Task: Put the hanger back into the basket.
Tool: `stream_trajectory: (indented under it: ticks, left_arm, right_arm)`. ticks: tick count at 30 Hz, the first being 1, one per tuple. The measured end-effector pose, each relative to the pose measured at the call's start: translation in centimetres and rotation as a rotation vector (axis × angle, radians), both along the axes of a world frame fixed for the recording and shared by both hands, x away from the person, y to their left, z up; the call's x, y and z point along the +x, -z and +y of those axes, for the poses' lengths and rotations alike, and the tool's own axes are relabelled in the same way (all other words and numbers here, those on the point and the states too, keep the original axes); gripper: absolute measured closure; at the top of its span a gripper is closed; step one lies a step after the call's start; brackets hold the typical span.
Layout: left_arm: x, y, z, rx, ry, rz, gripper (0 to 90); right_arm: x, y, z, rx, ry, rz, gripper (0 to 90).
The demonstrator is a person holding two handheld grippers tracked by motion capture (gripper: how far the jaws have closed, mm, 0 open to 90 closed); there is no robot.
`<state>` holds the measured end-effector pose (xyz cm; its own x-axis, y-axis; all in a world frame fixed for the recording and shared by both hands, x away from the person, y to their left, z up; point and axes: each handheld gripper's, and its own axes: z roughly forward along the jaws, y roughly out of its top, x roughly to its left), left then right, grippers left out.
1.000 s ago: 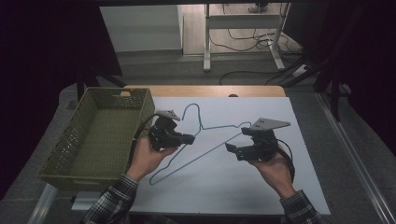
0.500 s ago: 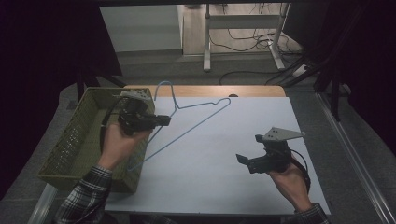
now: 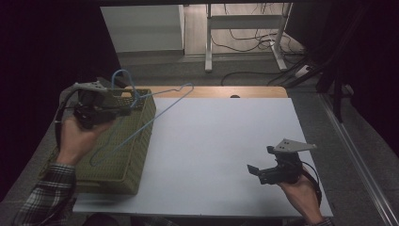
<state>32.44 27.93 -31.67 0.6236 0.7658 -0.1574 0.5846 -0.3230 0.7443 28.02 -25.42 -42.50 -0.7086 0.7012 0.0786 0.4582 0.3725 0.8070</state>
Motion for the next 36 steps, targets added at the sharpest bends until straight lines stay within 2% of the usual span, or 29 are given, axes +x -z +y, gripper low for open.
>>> stream_trajectory:
  ticks: [1,2,3,4,5,10,11,12,18,23,29,30,31,36]
  left_arm:
    - [-0.1,0.1,1.5,0.000,-0.024,-0.006,87.9]
    - [-0.1,0.1,1.5,0.000,-0.024,-0.006,87.9]
    - [-0.2,0.2,2.8,0.005,-0.046,-0.008,87.9]
    - [-0.2,0.2,2.8,0.005,-0.046,-0.008,87.9]
    - [-0.2,0.4,4.0,0.012,-0.065,-0.010,87.9]
    - [-0.2,1.2,6.6,0.029,-0.117,-0.006,87.9]
    - [-0.2,1.2,6.6,0.029,-0.117,-0.006,87.9]
    - [-0.3,1.6,7.7,0.032,-0.134,-0.009,87.9]
    - [-0.6,3.1,10.6,0.031,-0.183,-0.007,87.9]
    - [-0.8,4.5,11.9,0.028,-0.190,-0.005,87.9]
    - [-0.3,6.9,12.6,0.032,-0.208,0.009,87.9]
    - [-0.3,6.9,12.6,0.032,-0.208,0.009,87.9]
    - [0.0,7.8,12.6,0.034,-0.213,0.017,87.9]
    - [1.0,10.2,12.6,0.030,-0.227,0.053,87.8]
  right_arm:
    - [-0.1,0.1,-0.2,0.002,0.005,0.002,0.0]
    - [-0.1,0.1,-0.2,0.002,0.005,0.002,0.0]
    - [-0.2,0.2,-0.5,0.005,0.012,0.005,0.0]
    - [-0.2,0.2,-0.5,0.005,0.012,0.005,0.0]
    - [-0.3,0.4,-0.8,0.007,0.021,0.003,0.0]
    - [-0.7,0.5,-1.5,0.005,0.043,-0.004,0.0]
    - [-0.8,0.5,-1.7,0.004,0.050,-0.003,0.0]
    - [-0.9,0.6,-1.8,0.007,0.055,-0.004,0.0]
    - [-1.2,0.9,-2.2,0.005,0.068,0.003,0.0]
    - [-1.1,1.1,-2.2,-0.007,0.069,0.010,0.0]
    - [-1.0,1.4,-2.1,-0.018,0.067,0.013,0.0]
    - [-1.0,1.4,-2.1,-0.020,0.069,0.014,0.0]
    - [-1.0,1.5,-2.1,-0.022,0.070,0.016,0.0]
    - [-1.0,1.7,-1.9,-0.039,0.063,0.016,0.0]
